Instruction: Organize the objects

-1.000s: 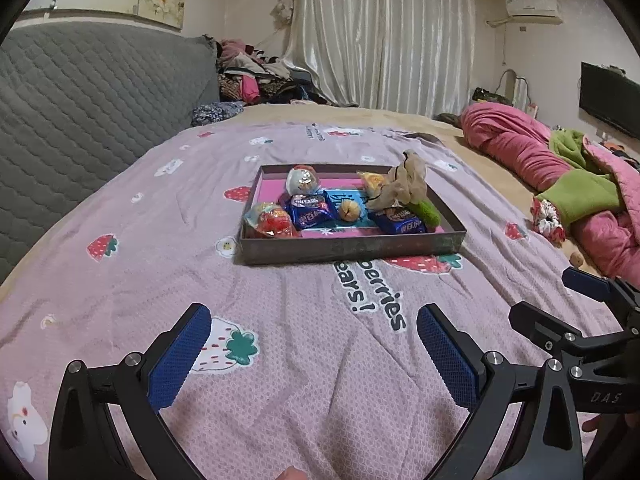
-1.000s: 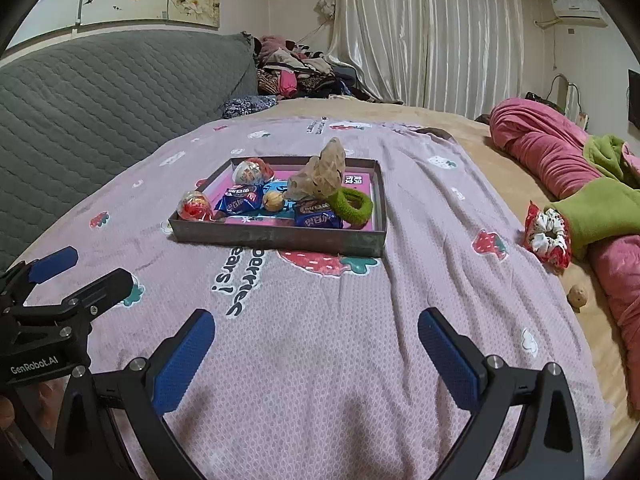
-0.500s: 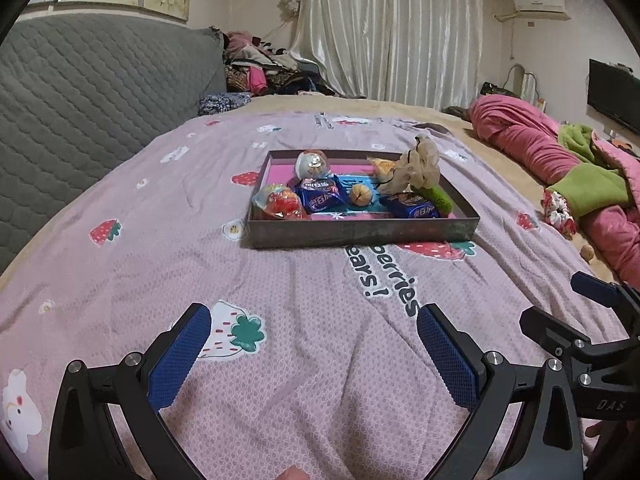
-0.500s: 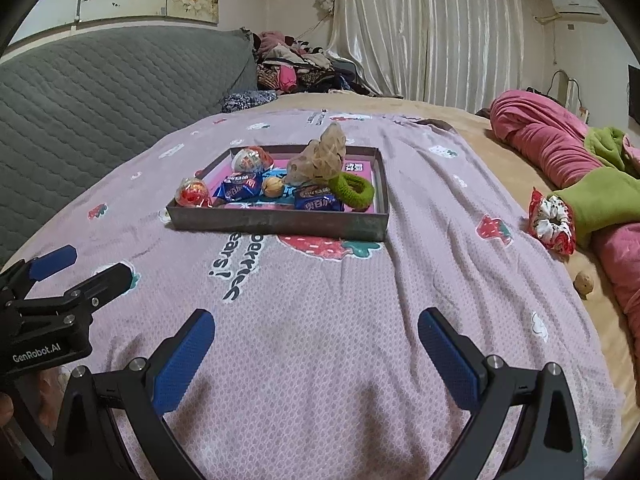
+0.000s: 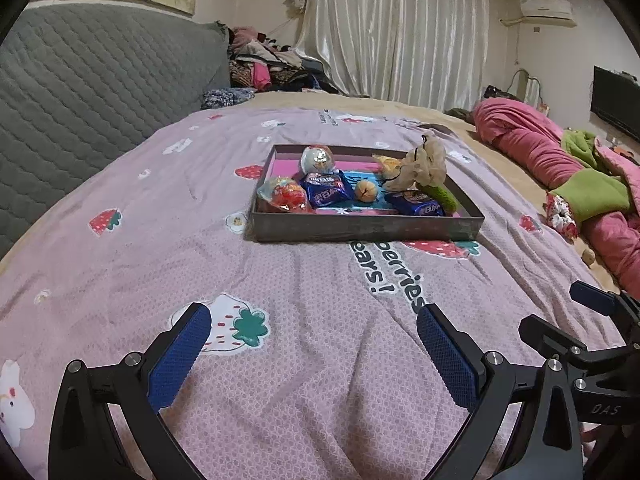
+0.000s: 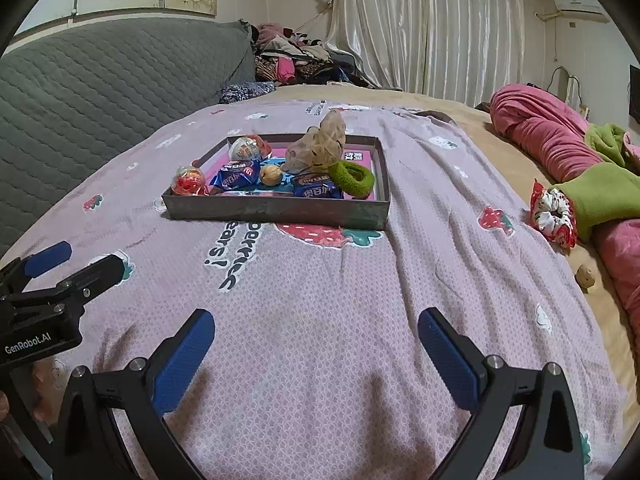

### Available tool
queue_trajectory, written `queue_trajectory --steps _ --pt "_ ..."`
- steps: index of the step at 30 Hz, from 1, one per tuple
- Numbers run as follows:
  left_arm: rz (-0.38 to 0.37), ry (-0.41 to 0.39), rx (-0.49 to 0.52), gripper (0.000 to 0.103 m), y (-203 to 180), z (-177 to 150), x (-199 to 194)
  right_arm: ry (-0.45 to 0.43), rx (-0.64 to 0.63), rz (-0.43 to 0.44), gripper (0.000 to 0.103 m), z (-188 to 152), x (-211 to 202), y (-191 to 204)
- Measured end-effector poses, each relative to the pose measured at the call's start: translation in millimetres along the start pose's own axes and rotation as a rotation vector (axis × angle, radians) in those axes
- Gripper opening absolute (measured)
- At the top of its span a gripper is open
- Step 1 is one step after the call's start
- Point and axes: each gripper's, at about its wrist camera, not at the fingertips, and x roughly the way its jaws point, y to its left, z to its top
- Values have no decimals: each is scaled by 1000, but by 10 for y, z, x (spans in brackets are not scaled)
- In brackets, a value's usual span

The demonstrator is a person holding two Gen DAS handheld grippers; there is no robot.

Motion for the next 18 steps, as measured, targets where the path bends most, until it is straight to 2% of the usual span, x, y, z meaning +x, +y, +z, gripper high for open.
queue_trajectory --steps 18 --pt "3 -7 9 103 -3 -10 -11 9 -2 -8 103 -20 15 9"
